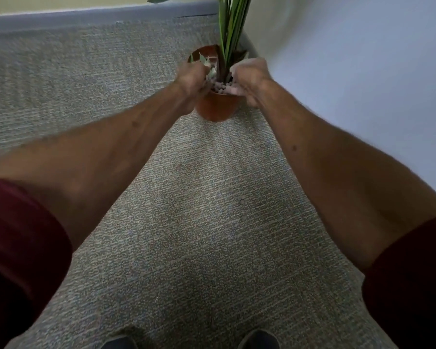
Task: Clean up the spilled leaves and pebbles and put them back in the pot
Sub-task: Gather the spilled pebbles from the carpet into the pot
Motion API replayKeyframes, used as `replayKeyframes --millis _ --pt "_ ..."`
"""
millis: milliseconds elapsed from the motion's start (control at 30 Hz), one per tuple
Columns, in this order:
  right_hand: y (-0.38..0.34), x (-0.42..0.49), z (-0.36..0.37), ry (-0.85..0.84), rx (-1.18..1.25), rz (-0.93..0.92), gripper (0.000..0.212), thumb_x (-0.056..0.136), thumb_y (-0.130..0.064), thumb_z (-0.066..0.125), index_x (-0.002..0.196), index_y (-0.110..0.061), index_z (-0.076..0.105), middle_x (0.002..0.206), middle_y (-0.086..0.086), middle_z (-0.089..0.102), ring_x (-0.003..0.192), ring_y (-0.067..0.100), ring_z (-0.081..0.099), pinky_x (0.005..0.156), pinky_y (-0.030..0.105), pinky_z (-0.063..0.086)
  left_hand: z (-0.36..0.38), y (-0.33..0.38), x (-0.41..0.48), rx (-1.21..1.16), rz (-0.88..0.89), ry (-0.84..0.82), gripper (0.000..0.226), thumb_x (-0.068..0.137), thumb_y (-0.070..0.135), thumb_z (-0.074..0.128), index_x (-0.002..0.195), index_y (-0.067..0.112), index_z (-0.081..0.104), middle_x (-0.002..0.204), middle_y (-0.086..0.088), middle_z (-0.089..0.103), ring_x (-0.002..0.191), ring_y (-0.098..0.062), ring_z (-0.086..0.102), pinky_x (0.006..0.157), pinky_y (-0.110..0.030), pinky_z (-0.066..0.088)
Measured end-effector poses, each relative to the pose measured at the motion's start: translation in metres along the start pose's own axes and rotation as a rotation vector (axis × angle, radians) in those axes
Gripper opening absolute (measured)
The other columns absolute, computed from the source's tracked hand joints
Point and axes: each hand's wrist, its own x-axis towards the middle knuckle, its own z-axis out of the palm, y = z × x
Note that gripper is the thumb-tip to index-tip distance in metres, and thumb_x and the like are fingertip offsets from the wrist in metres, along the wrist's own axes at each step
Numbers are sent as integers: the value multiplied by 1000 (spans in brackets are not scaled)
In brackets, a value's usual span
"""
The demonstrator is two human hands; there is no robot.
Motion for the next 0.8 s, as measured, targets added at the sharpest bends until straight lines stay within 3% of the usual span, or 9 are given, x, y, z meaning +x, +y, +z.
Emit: replayKeyframes --millis 67,100,200,267,333,433,500,633,800 --pt "15 -17 -12 39 -35 -45 16 103 0 59 107 -1 74 98 13 76 59 7 69 49 19 57 -2 -10 -4 53 60 42 21 107 4 52 119 4 69 119 -13 72 107 -22 73 93 -37 66" --pt "26 -25 -19 64 -58 -81 15 103 -2 60 101 -4 75 94 12 76 53 3 66 48 17 54 -2 -16 -8 38 90 49 20 107 4 52 120 2 68 115 -14 73 94 -20 74 85 -37 68" --pt "71 -56 -39 109 -145 -135 23 104 -4 60 86 -13 72 89 12 79 68 14 73 62 32 63 -2 -42 -28 111 202 -27 22 109 9 53 118 -1 70 97 -16 74 62 -17 67 51 -33 59" --pt "107 -73 -54 77 -338 -138 26 104 -7 58 83 -10 73 84 14 79 68 19 74 69 38 62 0 -68 -42 261 208 -129 17 107 9 57 114 2 72 103 -16 75 63 -18 67 48 -31 57" --pt "140 -85 -64 -28 -559 -135 27 103 -11 56 86 -3 76 89 17 80 72 24 76 74 42 64 2 -96 -53 482 187 -239 13 106 8 60 112 6 71 109 -15 74 68 -17 69 51 -28 59" --pt "180 -106 -73 -275 -841 -163 23 103 -17 58 92 -6 75 109 15 79 89 29 74 86 47 64 -1 -143 -69 942 215 -372 13 101 6 60 108 14 69 107 -10 73 88 -22 73 74 -37 65" --pt "195 -113 -72 -395 -879 -213 15 102 -20 64 96 -10 72 102 12 75 92 31 73 86 48 62 0 -164 -79 1151 239 -409 11 96 12 67 106 16 66 100 -4 70 95 -26 73 79 -38 63" --pt "208 -142 -95 -426 -903 -303 26 92 -26 82 98 -9 64 100 8 66 89 26 63 77 39 54 16 -194 -126 1342 393 -385 38 91 36 80 119 18 64 112 -3 58 100 -22 65 89 -40 60" --pt "226 -146 -88 -376 -937 -344 14 89 -14 81 90 -11 67 97 4 61 88 17 51 75 29 37 4 -220 -132 1407 454 -335 29 96 16 74 123 15 63 120 -5 62 105 -24 67 95 -42 61"
